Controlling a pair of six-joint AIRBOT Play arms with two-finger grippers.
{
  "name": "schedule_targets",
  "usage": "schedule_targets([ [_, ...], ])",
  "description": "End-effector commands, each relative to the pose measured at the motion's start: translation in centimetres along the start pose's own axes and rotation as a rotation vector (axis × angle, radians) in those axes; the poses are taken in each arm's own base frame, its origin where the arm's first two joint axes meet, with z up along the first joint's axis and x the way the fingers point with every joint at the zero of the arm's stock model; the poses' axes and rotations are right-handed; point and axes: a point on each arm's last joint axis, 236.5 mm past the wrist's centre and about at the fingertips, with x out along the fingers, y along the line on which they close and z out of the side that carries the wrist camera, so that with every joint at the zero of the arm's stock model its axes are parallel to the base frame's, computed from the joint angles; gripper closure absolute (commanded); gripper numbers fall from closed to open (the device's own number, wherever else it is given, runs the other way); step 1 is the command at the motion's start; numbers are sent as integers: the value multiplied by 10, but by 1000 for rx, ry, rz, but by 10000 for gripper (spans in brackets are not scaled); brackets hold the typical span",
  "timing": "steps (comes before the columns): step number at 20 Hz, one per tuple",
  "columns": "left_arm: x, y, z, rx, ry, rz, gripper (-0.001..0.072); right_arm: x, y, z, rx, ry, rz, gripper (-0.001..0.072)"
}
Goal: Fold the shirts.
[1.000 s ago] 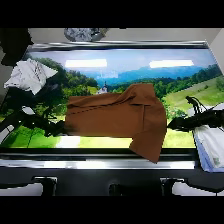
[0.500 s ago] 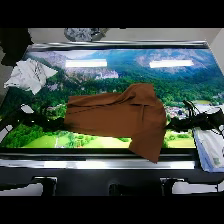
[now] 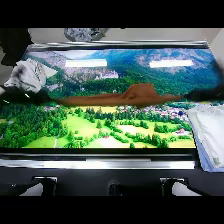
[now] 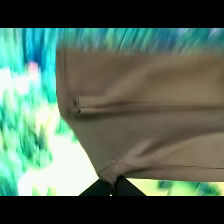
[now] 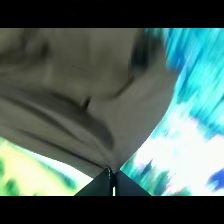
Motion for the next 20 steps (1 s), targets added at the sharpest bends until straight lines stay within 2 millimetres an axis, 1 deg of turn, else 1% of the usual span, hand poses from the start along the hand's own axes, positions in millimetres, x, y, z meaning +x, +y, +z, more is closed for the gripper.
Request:
schedule_targets([
  [1,-183,-84,92,165,-506,-13,682,-204,60,146,-361,-524,-412,677],
  [2,-246,-109,104,231,-668,-2,683,-270,91,162,-407,-662,-533,677],
  [3,-310,-130,107,290,-827,28,683,-319,121,164,-429,-766,-610,677],
  [4,-358,-144,102,312,-939,48,683,-358,153,158,-456,-845,-661,677],
  [5,-394,-160,90,306,-1018,30,683,-380,180,149,-489,-893,-683,677],
  [6,-418,-171,77,315,-1067,13,683,-398,202,138,-518,-925,-709,676],
  [7,-434,-179,64,330,-1101,6,683,-412,218,128,-540,-947,-734,676],
  [8,-444,-182,54,337,-1120,15,683,-424,228,120,-556,-962,-772,676],
  [9,-451,-183,47,343,-1133,29,683,-432,233,112,-567,-961,-805,676],
  [10,-456,-183,41,347,-1141,38,683,-434,236,107,-571,-953,-814,676],
  [12,-459,-179,36,347,-1142,68,683,-431,237,102,-572,-930,-813,676],
  [14,-453,-170,36,340,-1114,105,683,-425,232,103,-567,-911,-804,677],
  [15,-443,-163,39,331,-1083,119,682,-417,227,102,-557,-879,-788,677],
  [16,-428,-155,42,318,-1036,132,682,-401,216,100,-542,-815,-763,677],
  [17,-406,-145,46,301,-967,139,681,-381,203,96,-523,-737,-728,677],
  [19,-335,-114,50,246,-750,153,681,-324,165,88,-461,-535,-616,677],
  [20,-290,-94,52,216,-627,159,681,-287,144,79,-412,-412,-528,678],
])
